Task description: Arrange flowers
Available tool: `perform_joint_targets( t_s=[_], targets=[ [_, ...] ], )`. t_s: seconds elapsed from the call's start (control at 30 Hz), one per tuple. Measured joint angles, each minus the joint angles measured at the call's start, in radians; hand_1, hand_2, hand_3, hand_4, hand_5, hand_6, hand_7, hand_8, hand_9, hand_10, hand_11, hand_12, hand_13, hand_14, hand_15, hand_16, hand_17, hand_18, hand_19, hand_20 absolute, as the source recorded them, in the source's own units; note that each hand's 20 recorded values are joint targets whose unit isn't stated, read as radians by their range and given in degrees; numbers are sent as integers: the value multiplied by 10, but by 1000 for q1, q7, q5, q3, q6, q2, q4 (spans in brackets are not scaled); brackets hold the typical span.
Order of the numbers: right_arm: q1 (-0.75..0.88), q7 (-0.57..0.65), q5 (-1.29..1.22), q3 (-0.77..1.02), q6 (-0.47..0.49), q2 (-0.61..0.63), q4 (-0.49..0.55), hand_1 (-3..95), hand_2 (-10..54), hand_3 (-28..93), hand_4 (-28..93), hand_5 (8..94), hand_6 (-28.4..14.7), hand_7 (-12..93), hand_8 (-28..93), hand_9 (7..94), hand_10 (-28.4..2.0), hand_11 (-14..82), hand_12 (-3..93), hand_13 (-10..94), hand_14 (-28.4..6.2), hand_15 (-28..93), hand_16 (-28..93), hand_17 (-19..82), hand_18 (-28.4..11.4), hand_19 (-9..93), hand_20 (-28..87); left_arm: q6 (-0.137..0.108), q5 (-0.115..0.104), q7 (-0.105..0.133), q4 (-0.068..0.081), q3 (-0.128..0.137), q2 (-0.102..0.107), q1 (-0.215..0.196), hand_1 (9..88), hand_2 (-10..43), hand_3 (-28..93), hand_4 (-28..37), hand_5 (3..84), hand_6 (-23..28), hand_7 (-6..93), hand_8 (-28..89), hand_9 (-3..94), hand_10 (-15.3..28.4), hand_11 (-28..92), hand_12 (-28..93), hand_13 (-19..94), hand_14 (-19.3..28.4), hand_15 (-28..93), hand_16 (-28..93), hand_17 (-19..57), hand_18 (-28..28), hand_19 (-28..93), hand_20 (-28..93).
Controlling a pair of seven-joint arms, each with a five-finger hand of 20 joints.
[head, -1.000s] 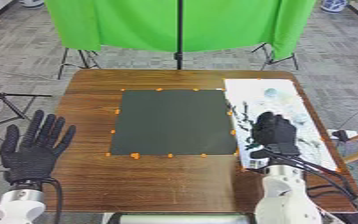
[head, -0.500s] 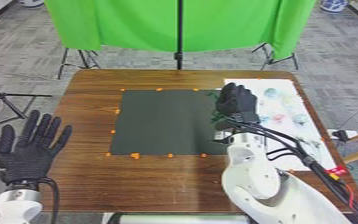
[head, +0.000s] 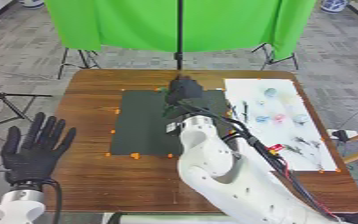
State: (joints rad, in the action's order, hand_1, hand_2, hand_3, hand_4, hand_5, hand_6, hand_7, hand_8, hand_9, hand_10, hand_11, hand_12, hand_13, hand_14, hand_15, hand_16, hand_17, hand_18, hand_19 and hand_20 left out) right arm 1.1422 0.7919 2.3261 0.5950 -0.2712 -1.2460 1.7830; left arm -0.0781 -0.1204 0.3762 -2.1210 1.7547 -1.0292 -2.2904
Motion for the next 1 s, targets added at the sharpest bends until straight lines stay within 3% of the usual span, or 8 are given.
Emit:
perform_joint_targets(
  t_s=[0.3, 0.43, 0.6, 0.8, 1.0],
  targets=[
    [0, -32, -7, -138, 101, -76, -37, 632, -95, 712, -242, 789, -10, 373, 245, 885, -102, 194, 518, 798, -64, 497, 493, 481, -260, 932, 360, -5, -7, 4, 2, -13, 23, 8, 250, 159, 706, -283, 423, 63, 158, -95, 388, 151, 221, 136, 302, 148, 363, -42, -48, 149, 354, 167],
    [14, -75, -7, -130, 125, -137, -110, 630, -95, 714, -245, 783, -9, 385, 237, 882, -101, 202, 515, 795, -65, 503, 489, 480, -258, 932, 360, -2, -8, 10, 8, -32, 30, 12, 251, 159, 706, -283, 423, 63, 159, -95, 388, 151, 221, 135, 302, 148, 363, -42, -48, 149, 354, 167],
    [31, -88, 13, -99, 129, -209, -187, 627, -95, 717, -240, 780, -7, 392, 233, 879, -96, 206, 514, 798, -56, 503, 486, 496, -257, 932, 361, -4, -11, 4, 25, -50, 32, 50, 251, 159, 705, -283, 425, 64, 159, -95, 389, 151, 221, 135, 303, 148, 363, -41, -48, 149, 354, 167],
    [41, -83, 85, -91, 147, -229, -199, 617, -95, 721, -231, 773, -10, 400, 232, 880, -94, 209, 512, 817, -50, 488, 497, 518, -252, 932, 370, -3, -18, 0, 27, -57, 38, 76, 251, 160, 705, -283, 426, 64, 163, -97, 388, 151, 222, 136, 303, 148, 362, -42, -48, 149, 354, 167],
    [57, -62, 85, -84, 216, -231, -199, 564, -95, 700, -226, 733, -24, 398, 225, 853, -107, 209, 515, 802, -77, 495, 491, 503, -253, 932, 376, -2, -19, -2, 29, -57, 39, 79, 250, 160, 705, -283, 426, 64, 161, -96, 389, 152, 222, 136, 304, 148, 364, -42, -48, 149, 354, 167]
  ],
)
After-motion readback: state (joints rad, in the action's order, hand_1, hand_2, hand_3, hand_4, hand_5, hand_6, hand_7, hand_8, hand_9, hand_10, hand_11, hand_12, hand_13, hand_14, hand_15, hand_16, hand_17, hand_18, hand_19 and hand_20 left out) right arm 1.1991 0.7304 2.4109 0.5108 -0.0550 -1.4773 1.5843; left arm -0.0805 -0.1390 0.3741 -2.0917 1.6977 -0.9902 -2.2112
